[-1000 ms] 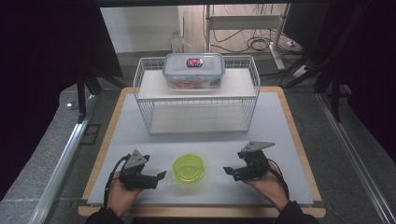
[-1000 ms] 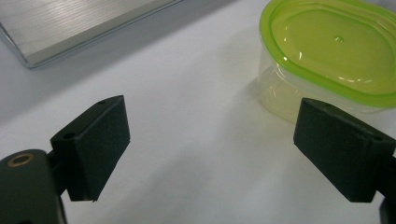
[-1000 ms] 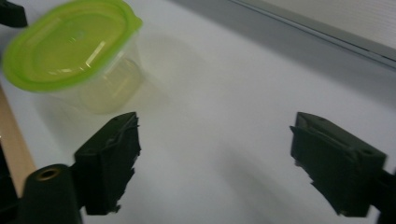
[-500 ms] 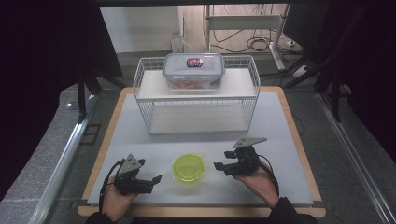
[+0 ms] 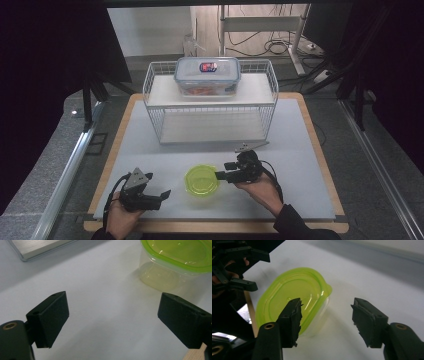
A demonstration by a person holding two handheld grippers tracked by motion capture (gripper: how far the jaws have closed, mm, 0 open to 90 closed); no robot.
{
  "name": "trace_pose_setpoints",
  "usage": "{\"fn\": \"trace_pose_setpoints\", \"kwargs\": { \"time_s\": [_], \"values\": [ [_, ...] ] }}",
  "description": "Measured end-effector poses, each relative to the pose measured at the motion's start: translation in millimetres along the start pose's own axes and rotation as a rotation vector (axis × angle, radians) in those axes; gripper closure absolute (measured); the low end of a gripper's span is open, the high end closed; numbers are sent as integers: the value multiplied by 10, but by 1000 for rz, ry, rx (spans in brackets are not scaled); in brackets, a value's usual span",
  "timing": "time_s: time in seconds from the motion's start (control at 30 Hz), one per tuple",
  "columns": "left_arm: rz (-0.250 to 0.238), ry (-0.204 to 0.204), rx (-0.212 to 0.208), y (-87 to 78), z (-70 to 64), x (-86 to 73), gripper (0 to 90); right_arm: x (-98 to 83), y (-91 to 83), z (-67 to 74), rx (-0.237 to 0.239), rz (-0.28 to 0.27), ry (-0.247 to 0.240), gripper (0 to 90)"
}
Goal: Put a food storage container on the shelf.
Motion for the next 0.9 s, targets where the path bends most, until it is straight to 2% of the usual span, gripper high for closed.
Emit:
{"fn": "trace_pose_setpoints", "kwargs": {
  "time_s": [0.03,0.33,0.37,0.4,0.5,0.57,0.6,0.67,0.77,0.9],
  "values": [
    [9,0,-5,4,-3,-12,100,-1,49,17,30,6,17,455],
    [20,9,-11,-5,-13,-32,101,-12,165,13,114,31,92,609],
    [21,8,-15,-7,-15,-35,101,-4,172,11,145,34,123,667],
    [23,7,-17,-6,-17,-38,101,-6,177,-6,139,37,129,681],
    [29,9,-20,0,-22,-47,101,-6,184,-26,161,42,154,713],
    [29,10,-20,0,-23,-46,101,-3,188,-31,168,43,155,735],
    [28,9,-21,1,-23,-46,101,6,189,-34,183,47,166,780],
    [27,6,-23,1,-22,-46,101,11,191,-26,207,49,188,795],
    [27,3,-26,1,-21,-47,101,16,188,-18,212,57,191,800],
    [26,3,-29,1,-23,-46,101,27,170,19,260,43,228,817]
  ]
}}
Point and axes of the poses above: each handheld gripper's, and its own axes: y roughly forward along the jaws, x roughly out of its top, z roughly to its left, the point moved 8 cm from there along y, roughly forward along the jaws, and after that the axes turned 2 degrees about -y, right-handed, at the moved point
